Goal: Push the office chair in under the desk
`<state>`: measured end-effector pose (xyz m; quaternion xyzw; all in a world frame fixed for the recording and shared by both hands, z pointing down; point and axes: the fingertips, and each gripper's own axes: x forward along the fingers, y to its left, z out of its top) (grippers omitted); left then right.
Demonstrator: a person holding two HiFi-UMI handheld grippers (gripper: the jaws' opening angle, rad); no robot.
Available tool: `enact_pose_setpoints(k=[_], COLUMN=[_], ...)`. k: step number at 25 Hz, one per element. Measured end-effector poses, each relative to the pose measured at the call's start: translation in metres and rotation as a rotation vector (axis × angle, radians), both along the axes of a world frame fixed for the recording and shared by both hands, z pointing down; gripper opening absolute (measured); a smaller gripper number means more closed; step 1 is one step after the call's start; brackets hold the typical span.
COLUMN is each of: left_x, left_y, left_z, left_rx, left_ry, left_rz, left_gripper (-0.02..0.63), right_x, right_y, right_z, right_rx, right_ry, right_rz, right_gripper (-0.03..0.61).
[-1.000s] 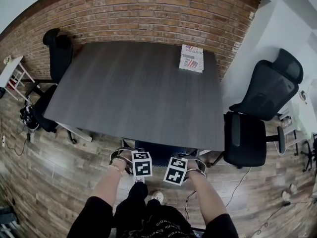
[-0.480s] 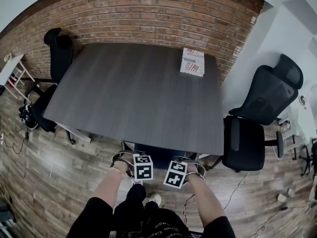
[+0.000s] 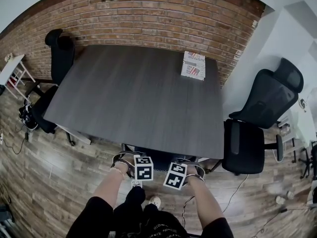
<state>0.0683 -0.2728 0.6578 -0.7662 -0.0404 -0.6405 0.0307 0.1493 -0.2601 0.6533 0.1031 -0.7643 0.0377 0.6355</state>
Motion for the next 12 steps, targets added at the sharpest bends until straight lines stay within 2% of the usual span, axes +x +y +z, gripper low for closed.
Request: enact_pose_setpoints(k=[12], left_x=[-0.0091], left_y=[0.0021], left_z=[0.0028], left_rx=[-0.021], left_ry=[0.006], left_rz=[0.013], left_gripper=[0.109], right_x=[-0.01], right_y=[0.0034], right_z=[0.0028], right_rx=[-0.024], right_ry=[-0.003], right_rz=[0.016], right_gripper=[0.106])
